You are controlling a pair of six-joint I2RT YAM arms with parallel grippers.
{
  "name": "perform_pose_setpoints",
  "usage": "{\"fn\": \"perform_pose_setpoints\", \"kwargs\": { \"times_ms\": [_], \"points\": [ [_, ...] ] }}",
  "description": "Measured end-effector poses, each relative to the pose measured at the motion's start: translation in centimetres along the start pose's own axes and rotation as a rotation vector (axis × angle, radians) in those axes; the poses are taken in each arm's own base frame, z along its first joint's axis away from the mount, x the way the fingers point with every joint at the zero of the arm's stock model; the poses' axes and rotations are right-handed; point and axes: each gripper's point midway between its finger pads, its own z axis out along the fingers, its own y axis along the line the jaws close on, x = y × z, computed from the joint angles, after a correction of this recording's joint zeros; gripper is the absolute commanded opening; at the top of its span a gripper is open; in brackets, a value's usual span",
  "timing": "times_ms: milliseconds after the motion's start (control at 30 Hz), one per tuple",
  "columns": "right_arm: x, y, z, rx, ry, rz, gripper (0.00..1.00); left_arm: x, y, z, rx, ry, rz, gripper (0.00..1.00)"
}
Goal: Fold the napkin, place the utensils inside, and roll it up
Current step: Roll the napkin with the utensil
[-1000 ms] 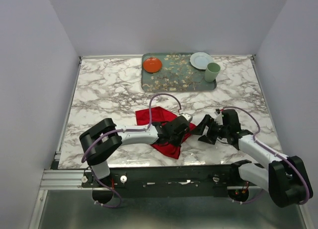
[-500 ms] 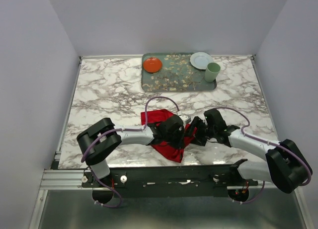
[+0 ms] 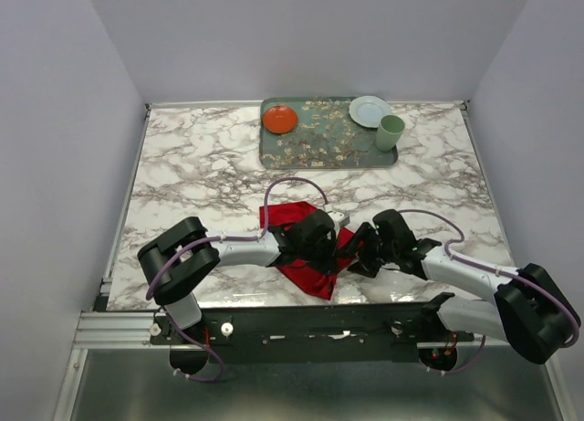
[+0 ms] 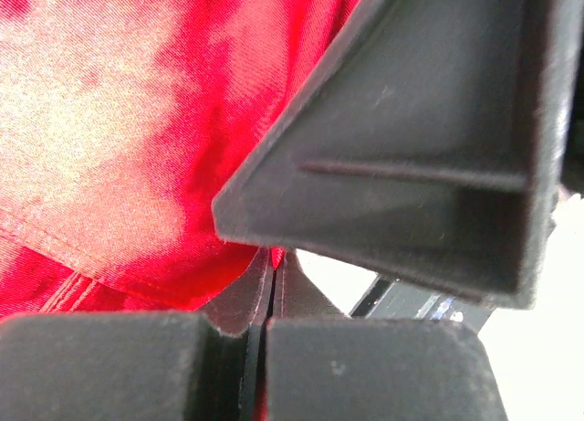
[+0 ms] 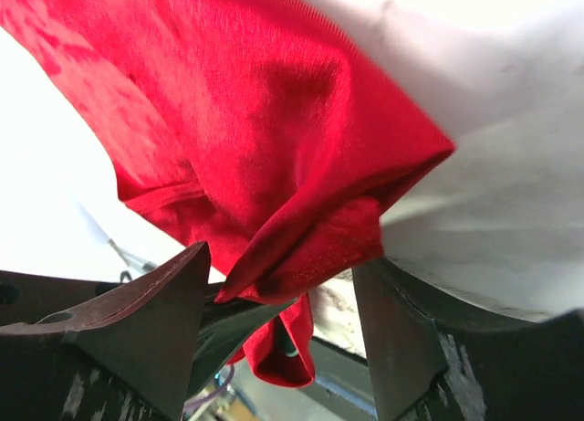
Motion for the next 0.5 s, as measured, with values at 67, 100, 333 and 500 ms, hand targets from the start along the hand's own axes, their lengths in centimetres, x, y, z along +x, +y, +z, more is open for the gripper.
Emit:
{"fn": "perform_pose_setpoints", "kwargs": {
  "times_ms": [67,100,333,500],
  "points": [
    [0.3,0.1,0.2,0.002,0.009,0.01,0.6,0.0,-0.1,0.0,0.004,0.002,0.001,0.0],
    [0.4,0.2,0.3,0.001,0.012,0.013,0.59,0.0,-0.1,-0.1,0.006,0.003,0.002,0.0],
    [1.1,0.4,1.0,0.018,0.027,0.05,0.54,0.2,-0.5,-0.2,0.028,0.014,0.004,0.0],
    [1.6,0.6,1.5,0.035,0.025,0.054,0.45,0.2,-0.7,-0.3,0.039,0.016,0.006,0.0]
  ]
}}
